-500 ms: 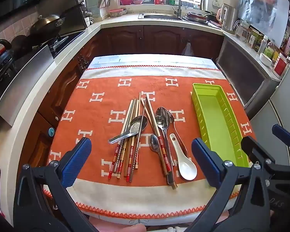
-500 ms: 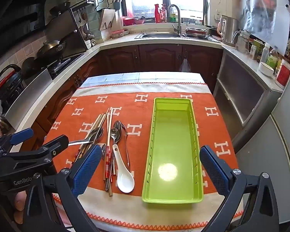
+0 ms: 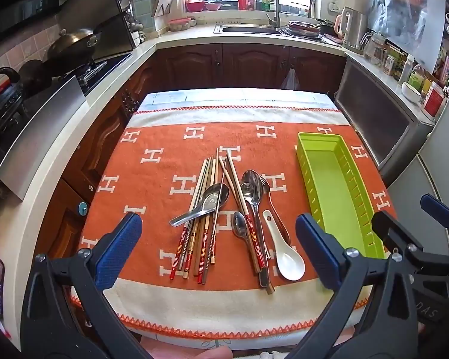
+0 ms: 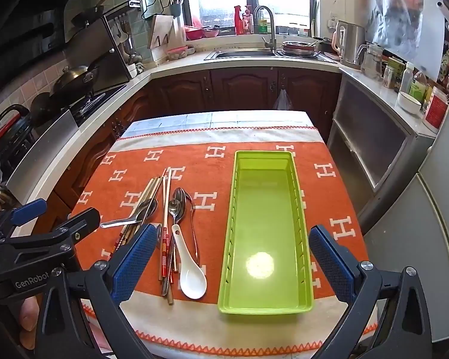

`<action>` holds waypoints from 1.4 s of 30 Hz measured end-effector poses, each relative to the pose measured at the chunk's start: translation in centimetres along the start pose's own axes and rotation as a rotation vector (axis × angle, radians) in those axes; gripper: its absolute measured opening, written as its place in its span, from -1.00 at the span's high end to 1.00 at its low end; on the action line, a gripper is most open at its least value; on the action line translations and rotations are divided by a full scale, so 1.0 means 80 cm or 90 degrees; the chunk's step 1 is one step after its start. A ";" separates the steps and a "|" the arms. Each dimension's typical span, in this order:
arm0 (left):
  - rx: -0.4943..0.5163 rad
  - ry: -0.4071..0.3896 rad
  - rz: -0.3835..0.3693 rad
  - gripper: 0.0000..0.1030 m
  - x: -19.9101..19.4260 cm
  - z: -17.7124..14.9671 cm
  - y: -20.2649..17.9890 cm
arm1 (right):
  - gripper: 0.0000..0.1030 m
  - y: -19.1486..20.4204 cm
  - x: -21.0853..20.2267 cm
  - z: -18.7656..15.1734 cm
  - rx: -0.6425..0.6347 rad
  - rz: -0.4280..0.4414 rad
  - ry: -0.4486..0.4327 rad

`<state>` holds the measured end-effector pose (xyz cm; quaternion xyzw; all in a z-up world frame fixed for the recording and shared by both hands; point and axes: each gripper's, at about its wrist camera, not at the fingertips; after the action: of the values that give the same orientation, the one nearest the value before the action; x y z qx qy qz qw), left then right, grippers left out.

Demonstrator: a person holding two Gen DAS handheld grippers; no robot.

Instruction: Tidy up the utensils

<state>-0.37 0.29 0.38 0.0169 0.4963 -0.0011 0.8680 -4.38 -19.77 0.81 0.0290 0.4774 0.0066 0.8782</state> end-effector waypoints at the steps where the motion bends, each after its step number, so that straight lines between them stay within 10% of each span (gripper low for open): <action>1: 0.000 0.001 -0.001 -0.95 -0.003 0.003 -0.003 | -1.00 -0.001 -0.003 0.000 0.000 0.000 0.000; 42: 0.010 0.003 -0.014 -0.76 -0.014 -0.007 -0.005 | -1.00 0.005 -0.023 -0.003 0.003 0.012 -0.020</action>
<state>-1.42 -0.12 1.04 0.0181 0.4985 -0.0142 0.8666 -5.58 -19.43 2.24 0.0356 0.4632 0.0132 0.8855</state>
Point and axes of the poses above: each gripper's, at about its wrist camera, not at the fingertips, and x roughly the way its jaws point, y to its left, z to its top, and after that the axes turned 10 degrees about y, right-handed
